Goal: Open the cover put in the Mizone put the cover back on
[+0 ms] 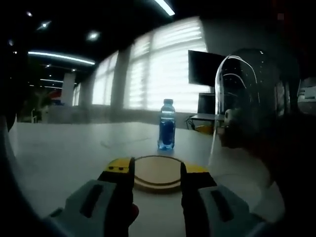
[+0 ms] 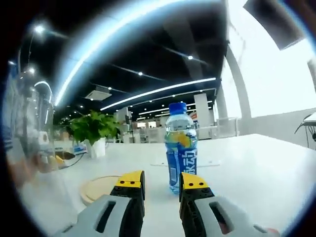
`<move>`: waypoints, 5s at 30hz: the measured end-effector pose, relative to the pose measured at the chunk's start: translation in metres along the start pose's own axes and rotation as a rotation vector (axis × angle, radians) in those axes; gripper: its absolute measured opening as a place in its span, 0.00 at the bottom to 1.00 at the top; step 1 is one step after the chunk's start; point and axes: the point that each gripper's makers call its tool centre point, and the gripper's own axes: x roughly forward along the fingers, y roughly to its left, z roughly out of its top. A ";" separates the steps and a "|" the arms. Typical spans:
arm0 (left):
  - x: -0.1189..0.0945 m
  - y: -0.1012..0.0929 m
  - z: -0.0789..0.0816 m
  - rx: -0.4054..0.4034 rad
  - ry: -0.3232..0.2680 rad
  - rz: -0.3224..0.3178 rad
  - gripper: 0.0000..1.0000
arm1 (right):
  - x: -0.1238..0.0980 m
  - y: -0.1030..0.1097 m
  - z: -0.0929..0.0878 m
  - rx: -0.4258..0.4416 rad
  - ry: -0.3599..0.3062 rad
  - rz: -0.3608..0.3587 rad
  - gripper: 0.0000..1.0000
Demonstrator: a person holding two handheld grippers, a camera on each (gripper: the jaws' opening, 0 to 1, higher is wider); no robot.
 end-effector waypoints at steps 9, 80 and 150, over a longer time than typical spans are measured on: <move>0.000 0.005 0.000 0.003 0.000 0.014 0.30 | 0.017 -0.006 0.029 -0.057 0.000 -0.021 0.20; 0.003 -0.005 -0.022 -0.006 0.083 -0.022 0.30 | 0.143 -0.037 0.087 -0.109 0.009 -0.090 0.25; 0.003 -0.005 -0.029 0.029 0.123 -0.019 0.30 | 0.138 0.038 0.113 -0.177 -0.024 0.034 0.23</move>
